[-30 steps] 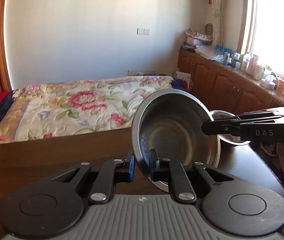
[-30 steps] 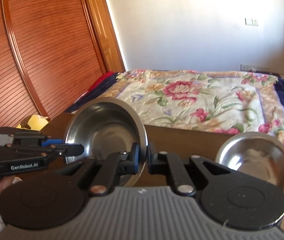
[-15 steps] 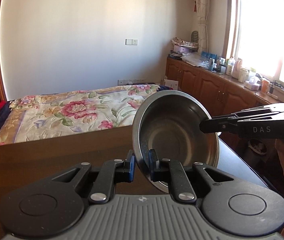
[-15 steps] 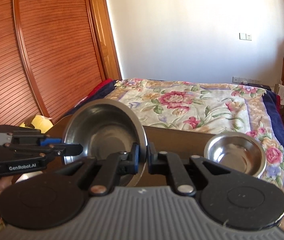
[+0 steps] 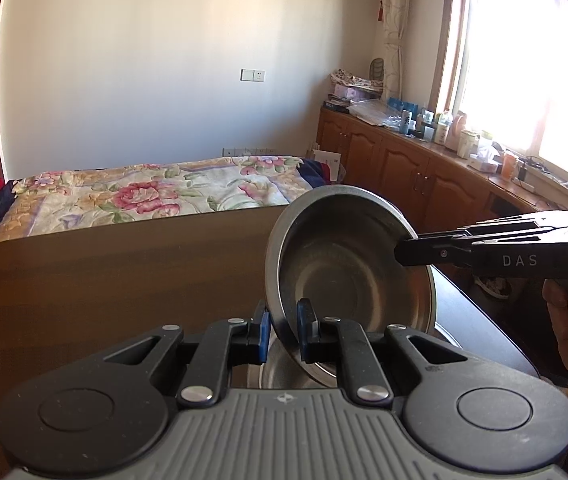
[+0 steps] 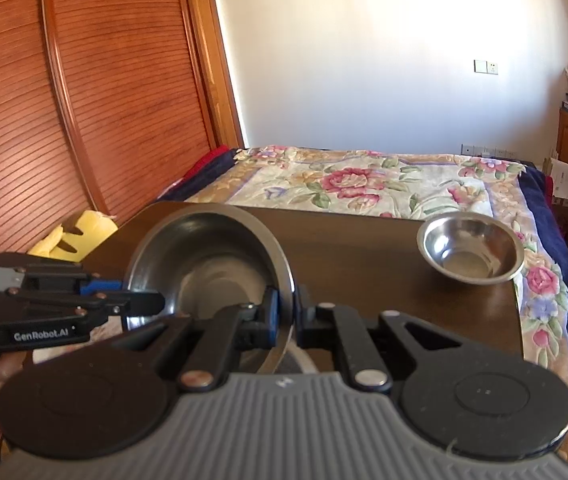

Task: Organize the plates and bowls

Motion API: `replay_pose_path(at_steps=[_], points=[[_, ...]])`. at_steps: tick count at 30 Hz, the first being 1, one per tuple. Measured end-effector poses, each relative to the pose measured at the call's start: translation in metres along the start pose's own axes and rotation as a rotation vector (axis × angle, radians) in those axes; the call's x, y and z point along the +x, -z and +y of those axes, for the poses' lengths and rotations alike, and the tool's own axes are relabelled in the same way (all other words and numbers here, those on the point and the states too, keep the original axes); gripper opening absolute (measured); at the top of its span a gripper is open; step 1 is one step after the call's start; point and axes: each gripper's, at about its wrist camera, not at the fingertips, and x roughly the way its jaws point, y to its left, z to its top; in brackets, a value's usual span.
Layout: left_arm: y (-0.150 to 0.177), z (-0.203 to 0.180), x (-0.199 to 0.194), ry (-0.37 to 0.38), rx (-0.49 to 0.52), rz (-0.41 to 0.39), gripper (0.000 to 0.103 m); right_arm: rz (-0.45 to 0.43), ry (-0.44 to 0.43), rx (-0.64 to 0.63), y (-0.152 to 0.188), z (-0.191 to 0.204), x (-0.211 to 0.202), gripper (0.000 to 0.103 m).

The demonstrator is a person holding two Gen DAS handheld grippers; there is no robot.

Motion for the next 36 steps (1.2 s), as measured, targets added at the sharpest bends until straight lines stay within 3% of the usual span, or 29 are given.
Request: replay_pose_path(at_steps=[16,36], points=[[0.038,-0.001,0.001,0.022,0.031,0.058,0.014,0.046,0.009,0.006,0.037,0.010,-0.006,0.010],[0.044,-0.001,0.008,-0.003,0.043,0.063,0.014,0.076,0.081,-0.096,0.051,0.021,0.003,0.011]])
